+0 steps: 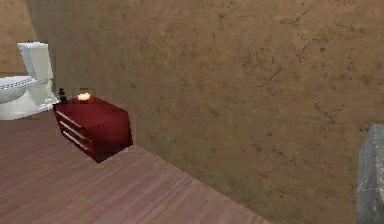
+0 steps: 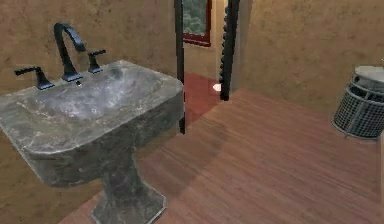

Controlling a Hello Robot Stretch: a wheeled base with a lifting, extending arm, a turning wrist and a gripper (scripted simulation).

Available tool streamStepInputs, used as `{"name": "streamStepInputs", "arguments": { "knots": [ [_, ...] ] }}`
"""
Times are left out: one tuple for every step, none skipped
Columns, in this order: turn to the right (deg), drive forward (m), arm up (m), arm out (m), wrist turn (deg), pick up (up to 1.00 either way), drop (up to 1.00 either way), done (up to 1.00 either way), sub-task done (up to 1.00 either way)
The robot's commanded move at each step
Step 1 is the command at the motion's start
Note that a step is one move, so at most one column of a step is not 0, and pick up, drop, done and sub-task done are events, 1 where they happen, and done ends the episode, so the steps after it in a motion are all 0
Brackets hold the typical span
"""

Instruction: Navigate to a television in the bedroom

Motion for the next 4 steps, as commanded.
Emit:
{"name": "streamStepInputs", "arguments": {
  "knots": [
    [0.0, 0.15, 0.00, 0.00, 0.0, 0.00, 0.00, 0.00, 0.00],
    [-45.0, 0.00, 0.00, 0.00, 0.0, 0.00, 0.00, 0.00, 0.00],
    [-3.0, 0.00, 0.00, 0.00, 0.0, 0.00, 0.00, 0.00, 0.00],
    [0.0, 1.00, 0.00, 0.00, 0.0, 0.00, 0.00, 0.00, 0.00]
  ]
}}
